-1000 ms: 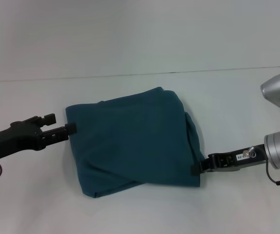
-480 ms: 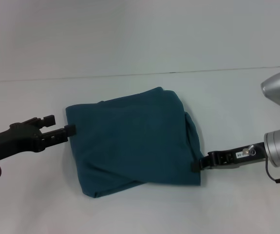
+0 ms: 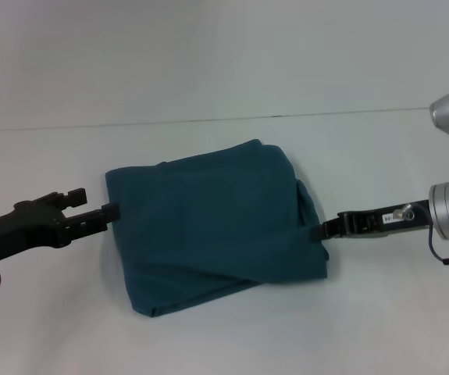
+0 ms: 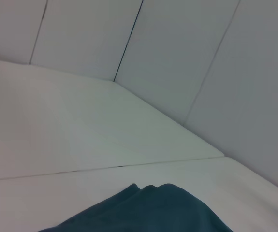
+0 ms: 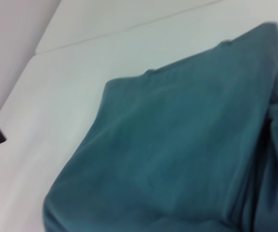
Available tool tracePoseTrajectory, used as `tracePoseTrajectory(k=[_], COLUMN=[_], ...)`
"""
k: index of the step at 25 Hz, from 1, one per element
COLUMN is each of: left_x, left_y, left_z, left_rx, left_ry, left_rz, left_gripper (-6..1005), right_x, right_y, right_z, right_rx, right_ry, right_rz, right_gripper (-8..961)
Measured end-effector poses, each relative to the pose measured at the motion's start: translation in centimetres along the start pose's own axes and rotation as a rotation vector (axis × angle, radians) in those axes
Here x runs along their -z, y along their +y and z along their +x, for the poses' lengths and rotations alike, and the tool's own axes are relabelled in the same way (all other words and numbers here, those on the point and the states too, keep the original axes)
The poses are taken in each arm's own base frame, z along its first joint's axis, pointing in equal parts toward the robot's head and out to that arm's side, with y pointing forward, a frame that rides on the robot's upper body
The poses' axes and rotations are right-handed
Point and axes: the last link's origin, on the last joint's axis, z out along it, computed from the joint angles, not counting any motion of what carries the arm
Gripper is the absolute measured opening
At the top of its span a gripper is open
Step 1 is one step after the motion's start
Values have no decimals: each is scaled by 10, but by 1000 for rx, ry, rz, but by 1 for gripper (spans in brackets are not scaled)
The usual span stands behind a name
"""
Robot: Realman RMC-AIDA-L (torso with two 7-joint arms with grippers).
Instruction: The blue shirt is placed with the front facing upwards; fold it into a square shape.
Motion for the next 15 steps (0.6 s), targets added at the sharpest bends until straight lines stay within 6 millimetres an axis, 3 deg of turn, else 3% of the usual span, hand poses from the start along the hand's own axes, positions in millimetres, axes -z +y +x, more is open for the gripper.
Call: tracePoseTrajectory(k=[15], left_x=[1], left_y=[-2], left_z=[3], left_rx=[-1], left_ry=[11], left_rz=[7], left_gripper=[877], right_x=[7], right_y=[-23], right_z=[-4], right_rx=[12], right_ry=[-42], right_rz=[133], right_gripper=[18])
